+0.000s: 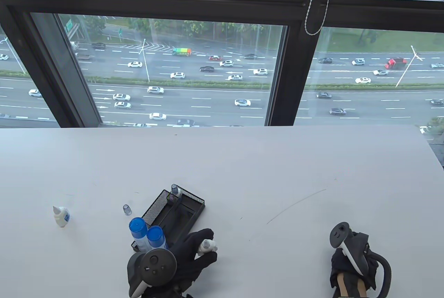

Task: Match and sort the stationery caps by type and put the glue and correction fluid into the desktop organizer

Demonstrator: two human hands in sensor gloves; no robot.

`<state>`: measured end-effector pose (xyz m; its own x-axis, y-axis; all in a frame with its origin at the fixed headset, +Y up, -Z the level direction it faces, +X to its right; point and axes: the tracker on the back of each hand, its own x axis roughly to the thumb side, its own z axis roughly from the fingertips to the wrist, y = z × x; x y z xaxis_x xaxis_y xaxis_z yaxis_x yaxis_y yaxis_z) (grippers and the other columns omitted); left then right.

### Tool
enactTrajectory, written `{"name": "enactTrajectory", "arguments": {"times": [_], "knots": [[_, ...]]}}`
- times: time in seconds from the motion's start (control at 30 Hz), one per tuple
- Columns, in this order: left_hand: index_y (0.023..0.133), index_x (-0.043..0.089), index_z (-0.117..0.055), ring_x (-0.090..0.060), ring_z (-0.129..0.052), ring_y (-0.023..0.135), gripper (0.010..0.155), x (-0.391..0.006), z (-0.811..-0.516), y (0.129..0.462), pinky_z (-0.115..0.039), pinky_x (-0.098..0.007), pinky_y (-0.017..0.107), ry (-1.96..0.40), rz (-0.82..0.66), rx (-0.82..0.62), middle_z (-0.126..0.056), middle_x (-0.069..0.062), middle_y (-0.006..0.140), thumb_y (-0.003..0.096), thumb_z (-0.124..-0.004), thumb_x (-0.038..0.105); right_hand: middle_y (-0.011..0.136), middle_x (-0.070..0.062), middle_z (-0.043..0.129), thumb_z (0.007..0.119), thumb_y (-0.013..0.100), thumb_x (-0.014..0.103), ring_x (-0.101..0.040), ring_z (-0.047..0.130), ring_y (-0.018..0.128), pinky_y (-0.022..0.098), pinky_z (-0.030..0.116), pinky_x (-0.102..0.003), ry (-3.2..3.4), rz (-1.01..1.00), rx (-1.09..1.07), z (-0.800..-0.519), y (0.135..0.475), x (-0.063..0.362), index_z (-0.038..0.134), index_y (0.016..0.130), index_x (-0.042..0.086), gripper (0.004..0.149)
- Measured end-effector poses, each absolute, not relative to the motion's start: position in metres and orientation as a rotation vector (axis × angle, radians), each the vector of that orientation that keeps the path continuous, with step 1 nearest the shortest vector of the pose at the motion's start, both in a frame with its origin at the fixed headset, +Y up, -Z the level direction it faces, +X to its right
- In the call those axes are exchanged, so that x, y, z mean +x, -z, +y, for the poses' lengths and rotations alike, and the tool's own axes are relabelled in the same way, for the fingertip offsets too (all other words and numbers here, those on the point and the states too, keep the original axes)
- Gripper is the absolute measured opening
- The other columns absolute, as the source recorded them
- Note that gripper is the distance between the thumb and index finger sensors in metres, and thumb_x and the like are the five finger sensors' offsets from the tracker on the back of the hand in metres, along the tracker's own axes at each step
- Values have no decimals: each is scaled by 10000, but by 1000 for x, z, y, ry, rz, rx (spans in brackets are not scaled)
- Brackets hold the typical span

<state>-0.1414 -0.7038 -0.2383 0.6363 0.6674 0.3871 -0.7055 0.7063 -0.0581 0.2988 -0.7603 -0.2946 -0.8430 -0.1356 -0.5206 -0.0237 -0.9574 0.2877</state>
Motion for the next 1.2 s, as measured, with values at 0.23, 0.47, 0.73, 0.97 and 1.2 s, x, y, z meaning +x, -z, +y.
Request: {"name": "enactTrajectory", "arguments": {"times": [0.23,0.47,0.73,0.97,1.2], "knots": [[1061,258,-643,-219,-1002,839,617,-140,-705,238,-810,-487,638,-765,-404,97,-830,-30,1033,523,-789,522,982,-167,746,739,536,183,-259,919,716,594,766,-467,2916,-308,811,-759,297,298,676,1036,162,504],[1061,256,-643,-219,-1004,838,619,-137,-706,239,-810,-487,637,-758,-412,83,-830,-31,1032,522,-790,521,889,-160,853,759,526,254,-216,983,604,523,820,-435,3131,-94,592,-719,300,269,692,1027,149,516],[1060,259,-645,-206,-1008,825,617,-133,-708,238,-813,-481,633,-744,-430,64,-831,-28,1032,521,-791,523,814,-117,905,769,522,360,-184,989,534,492,824,-426,3431,141,10,-652,290,188,721,1010,157,531],[1059,260,-647,-203,-1007,822,617,-131,-709,237,-813,-482,632,-722,-438,56,-832,-30,1031,520,-792,524,883,-114,852,779,526,326,-219,957,615,544,789,-455,3573,212,-652,-615,264,102,717,1017,183,515],[1057,259,-652,-196,-1010,811,618,-130,-711,237,-812,-481,632,-709,-439,47,-837,-27,1026,518,-795,525,867,-100,872,780,527,351,-221,965,608,540,791,-454,3510,220,-955,-616,245,66,715,1020,178,527]]}}
